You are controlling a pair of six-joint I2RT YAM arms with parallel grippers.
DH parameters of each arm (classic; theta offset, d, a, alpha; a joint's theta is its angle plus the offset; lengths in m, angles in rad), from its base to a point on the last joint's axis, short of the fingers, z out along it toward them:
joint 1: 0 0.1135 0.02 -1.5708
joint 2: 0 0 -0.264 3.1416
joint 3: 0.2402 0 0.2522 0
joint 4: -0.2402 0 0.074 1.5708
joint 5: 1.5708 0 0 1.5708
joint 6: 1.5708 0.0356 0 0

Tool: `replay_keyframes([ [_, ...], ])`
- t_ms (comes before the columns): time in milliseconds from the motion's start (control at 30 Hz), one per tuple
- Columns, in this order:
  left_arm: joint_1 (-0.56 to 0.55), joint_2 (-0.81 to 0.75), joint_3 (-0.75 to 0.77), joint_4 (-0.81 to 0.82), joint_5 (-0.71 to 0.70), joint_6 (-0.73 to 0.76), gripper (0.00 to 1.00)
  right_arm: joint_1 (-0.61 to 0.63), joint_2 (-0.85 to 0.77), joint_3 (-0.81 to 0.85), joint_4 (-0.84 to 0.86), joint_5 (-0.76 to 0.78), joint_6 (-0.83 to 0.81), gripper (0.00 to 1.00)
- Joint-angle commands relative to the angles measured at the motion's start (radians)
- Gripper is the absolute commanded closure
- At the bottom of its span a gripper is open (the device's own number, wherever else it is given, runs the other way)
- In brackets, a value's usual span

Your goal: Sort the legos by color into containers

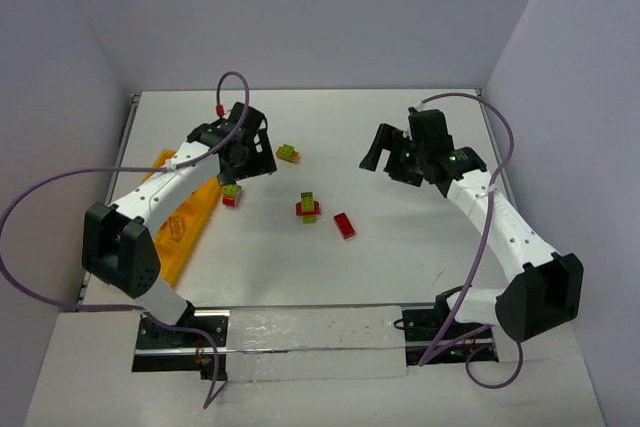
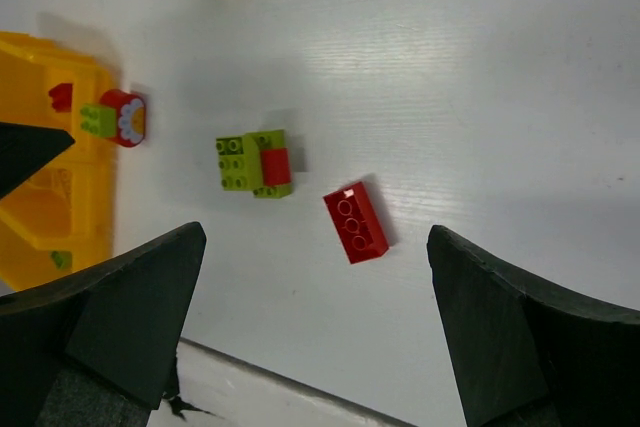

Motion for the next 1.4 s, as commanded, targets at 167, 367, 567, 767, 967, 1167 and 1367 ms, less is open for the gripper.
replay_keyframes([
  [167, -0.083, 0.173, 0.128, 0.094, 0.129, 0.091, 0.04, 0.007, -0.034, -0.041, 0.065, 0.136, -0.075, 0.00],
  [367, -0.103, 0.221, 0.139, 0.114, 0.130, 0.099, 0.04, 0.007, -0.065, -0.090, 0.129, 0.196, -0.061, 0.00],
  [567, -0.111, 0.284, 0.169, 0.126, 0.174, 0.060, 0.05, 0.003, -0.053, -0.070, 0.133, 0.201, -0.038, 0.00],
  [767, -0.115, 0.276, 0.168, 0.147, 0.172, 0.064, 0.09, 0.001, -0.005, -0.022, 0.085, 0.149, -0.042, 0.00],
  [967, -0.162, 0.290, 0.173, 0.134, 0.202, 0.035, 0.12, 0.001, 0.036, 0.000, 0.047, 0.144, -0.052, 0.00],
  [1167, -0.195, 0.308, 0.162, 0.132, 0.160, -0.051, 0.27, 0.001, 0.035, 0.001, 0.045, 0.116, -0.043, 0.00],
  [1367, -0.226, 0.329, 0.176, 0.099, 0.087, -0.060, 0.31, 0.002, 0.029, -0.003, 0.046, 0.105, -0.045, 0.00],
])
